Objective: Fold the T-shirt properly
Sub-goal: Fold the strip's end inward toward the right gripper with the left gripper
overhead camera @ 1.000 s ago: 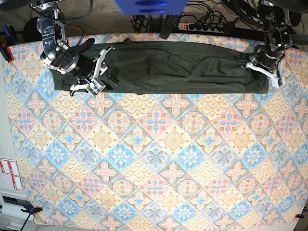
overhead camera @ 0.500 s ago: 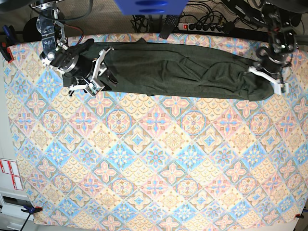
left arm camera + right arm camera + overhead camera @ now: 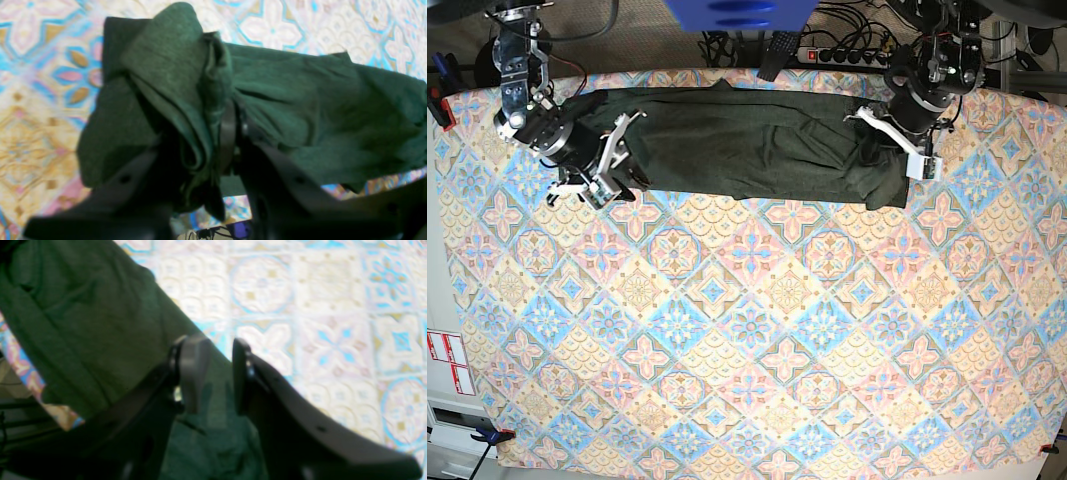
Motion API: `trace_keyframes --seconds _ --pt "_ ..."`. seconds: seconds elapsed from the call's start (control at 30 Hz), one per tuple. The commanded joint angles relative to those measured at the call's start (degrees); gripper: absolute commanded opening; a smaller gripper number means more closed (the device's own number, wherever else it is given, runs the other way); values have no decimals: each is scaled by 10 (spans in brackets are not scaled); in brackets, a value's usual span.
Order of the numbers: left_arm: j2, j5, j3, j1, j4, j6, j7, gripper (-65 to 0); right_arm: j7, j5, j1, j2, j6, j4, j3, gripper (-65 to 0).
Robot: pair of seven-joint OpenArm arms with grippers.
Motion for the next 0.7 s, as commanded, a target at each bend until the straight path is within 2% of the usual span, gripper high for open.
trace_keyframes --seconds 0.0,0.3,0.67 --pt "-4 -4 6 1 13 -2 -11 -650 14 10 3 5 2 9 7 -497" --pt "28 -4 44 -6 10 -2 -11 -650 14 10 3 5 2 9 7 -497" --pt "29 -4 116 -46 -12 -2 -11 -650 14 10 1 5 2 10 7 -497"
